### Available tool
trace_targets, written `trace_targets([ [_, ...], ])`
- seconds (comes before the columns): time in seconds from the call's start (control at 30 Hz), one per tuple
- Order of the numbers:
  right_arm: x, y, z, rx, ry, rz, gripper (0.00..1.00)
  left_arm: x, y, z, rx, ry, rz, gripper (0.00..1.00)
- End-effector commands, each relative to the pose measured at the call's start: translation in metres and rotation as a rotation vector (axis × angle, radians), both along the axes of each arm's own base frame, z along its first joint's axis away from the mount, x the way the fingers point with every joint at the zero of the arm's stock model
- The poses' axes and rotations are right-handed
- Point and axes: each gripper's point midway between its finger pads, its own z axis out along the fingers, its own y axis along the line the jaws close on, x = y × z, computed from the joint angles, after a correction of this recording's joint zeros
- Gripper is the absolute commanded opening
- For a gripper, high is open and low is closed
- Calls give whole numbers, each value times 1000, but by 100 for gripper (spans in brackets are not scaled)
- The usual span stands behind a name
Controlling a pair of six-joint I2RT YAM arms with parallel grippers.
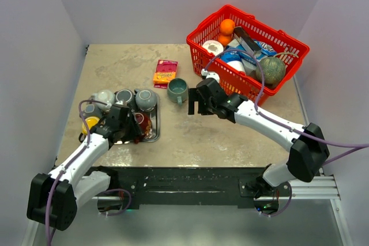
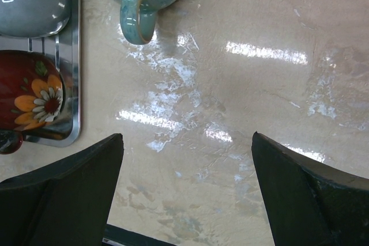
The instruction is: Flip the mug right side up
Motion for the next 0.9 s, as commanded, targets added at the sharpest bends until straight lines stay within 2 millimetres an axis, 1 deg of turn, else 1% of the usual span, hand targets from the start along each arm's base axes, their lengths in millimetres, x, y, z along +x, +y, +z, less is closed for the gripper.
trace_targets([
  [0.0, 2, 0, 18, 52, -42, -14, 95, 12, 8, 11, 55, -37, 21, 50],
  [0.1, 1, 1, 18, 54, -41, -14, 95, 13, 9, 10, 70, -31, 17, 43],
  [0.23, 2, 0, 19, 58, -42, -17, 95, 15, 13, 12, 97, -34, 27, 37],
  [0.27, 1, 0, 19, 61, -43, -18, 95, 15, 14, 13, 102, -34, 28, 32],
  [0.33, 1, 0, 18, 59, -40, -19, 94, 16, 16, 15, 116, -36, 28, 28],
  [0.37, 1, 0, 18, 61, -41, -19, 94, 15, 17, 14, 124, -27, 29, 24],
  [0.43, 0, 0, 17, 61, -39, -19, 94, 16, 18, 15, 137, -28, 27, 20],
  [0.47, 0, 0, 18, 64, -40, -18, 94, 15, 18, 15, 141, -22, 25, 13],
  [0.57, -1, 0, 17, 65, -38, -16, 94, 16, 19, 16, 153, -20, 25, 0],
  [0.67, -1, 0, 17, 70, -37, -18, 94, 17, 18, 20, 164, -21, 14, 0],
  [0.77, -2, 2, 19, 77, -36, -11, 94, 20, 14, 32, 158, -47, 1, 0],
  [0.83, -2, 4, 20, 84, -37, 0, 94, 26, 8, 48, 128, -87, -15, 0],
  [0.87, -4, 6, 21, 95, -31, 12, 94, 30, 4, 60, 111, -113, -20, 0],
])
